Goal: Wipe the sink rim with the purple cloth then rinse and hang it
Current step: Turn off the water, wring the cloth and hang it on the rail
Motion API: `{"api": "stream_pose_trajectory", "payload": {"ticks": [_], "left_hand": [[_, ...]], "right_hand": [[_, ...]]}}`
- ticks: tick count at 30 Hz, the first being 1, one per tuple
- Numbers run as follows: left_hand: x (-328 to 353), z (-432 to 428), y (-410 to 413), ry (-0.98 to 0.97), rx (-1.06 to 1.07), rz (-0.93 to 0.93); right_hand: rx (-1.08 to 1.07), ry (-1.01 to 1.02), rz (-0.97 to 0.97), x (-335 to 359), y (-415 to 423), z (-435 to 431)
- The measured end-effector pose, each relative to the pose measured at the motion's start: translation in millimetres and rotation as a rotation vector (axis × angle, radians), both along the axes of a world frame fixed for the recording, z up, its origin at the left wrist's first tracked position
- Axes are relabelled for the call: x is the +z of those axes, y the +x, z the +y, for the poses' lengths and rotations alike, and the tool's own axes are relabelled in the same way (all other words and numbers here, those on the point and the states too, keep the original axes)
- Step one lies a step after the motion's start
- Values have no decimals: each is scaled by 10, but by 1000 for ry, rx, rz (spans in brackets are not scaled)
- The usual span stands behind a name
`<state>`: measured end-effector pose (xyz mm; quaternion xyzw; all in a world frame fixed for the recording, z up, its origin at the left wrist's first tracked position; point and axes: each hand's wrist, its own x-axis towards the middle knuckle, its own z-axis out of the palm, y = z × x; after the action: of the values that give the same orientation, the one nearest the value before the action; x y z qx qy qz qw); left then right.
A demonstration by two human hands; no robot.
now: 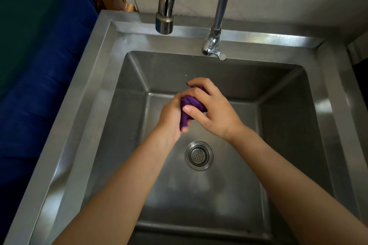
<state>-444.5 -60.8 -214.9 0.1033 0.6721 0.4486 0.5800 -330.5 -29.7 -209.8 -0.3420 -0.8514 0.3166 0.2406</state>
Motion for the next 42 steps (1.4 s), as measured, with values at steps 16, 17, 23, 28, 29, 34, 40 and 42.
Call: {"api": "stream_pose_trajectory", "payload": {"ticks": [16,17,23,28,29,34,40,42], "left_hand": [[51,-49,147,321,-7,906],[43,-43,135,362,-28,940],[65,26,59,649,-158,1142],[157,120,34,789,-218,1244],[169,123,36,800,-231,1260],[223,134,38,871,-269,1351],[285,179,42,906,-283,1377],[317,140,71,857,-312,1271]], "right_hand": [[-453,-357,4,37,-156,-98],[-443,-382,-7,51,-151,-75],[-431,-567,-10,146,-137,57],[-452,-782,74,200,-119,122],[-457,-820,83,205,-110,122],[-475,-991,158,259,-69,137],[-512,-1037,160,375,-18,142],[-510,-1115,165,385,31,142]]}}
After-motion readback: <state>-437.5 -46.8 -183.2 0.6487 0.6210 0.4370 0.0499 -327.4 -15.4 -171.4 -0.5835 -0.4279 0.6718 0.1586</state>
